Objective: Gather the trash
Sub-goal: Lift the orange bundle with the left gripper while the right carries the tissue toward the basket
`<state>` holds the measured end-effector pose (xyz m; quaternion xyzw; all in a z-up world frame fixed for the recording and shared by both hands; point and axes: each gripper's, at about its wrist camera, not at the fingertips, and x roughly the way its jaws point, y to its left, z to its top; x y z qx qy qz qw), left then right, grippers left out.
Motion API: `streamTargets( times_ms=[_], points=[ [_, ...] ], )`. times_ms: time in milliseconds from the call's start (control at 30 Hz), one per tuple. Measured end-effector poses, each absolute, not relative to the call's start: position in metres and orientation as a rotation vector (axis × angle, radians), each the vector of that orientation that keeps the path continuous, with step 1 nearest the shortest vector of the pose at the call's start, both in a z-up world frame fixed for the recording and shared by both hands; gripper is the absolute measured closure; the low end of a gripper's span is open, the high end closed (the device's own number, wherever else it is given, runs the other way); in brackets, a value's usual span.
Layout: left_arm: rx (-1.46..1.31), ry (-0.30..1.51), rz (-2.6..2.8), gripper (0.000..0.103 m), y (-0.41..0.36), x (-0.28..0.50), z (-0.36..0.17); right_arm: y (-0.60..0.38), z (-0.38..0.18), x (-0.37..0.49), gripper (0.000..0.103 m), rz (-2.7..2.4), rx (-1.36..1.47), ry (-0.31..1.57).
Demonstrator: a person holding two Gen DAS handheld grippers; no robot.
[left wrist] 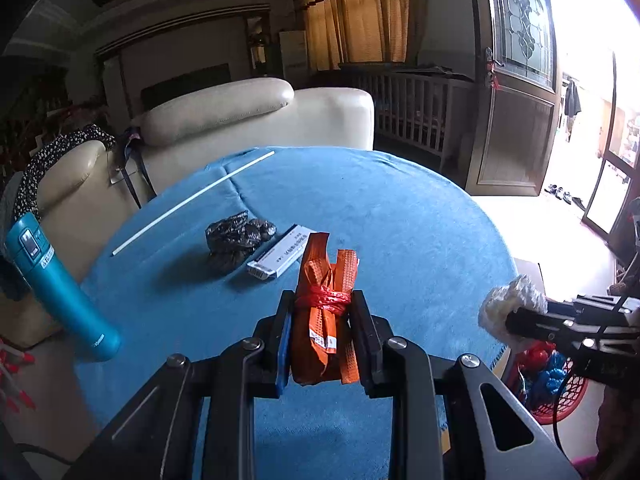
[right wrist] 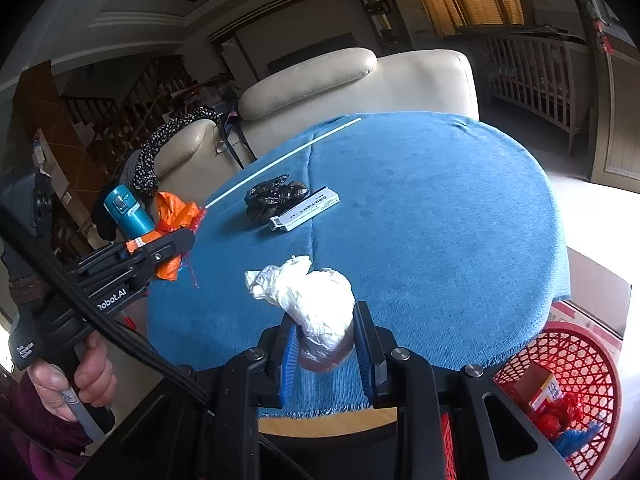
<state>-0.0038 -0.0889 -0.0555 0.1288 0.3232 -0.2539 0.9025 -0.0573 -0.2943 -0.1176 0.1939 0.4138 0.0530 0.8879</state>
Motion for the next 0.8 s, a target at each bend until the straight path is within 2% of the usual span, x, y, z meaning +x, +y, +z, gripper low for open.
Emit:
streamTargets(
  times_ms=[467,800],
  points=[
    [0.256,0.657,-0.501,0.075,-0.077,-0.004,-0.048,-0.295,-0.108,-0.058,0.075,0.111,0.425,0.859],
    [0.343,0.636,-0.661,0.075,-0.152,-0.014,-0.043,-0.342,-0.107,-0.088,0.075,0.002,0.506,0.821]
  ],
)
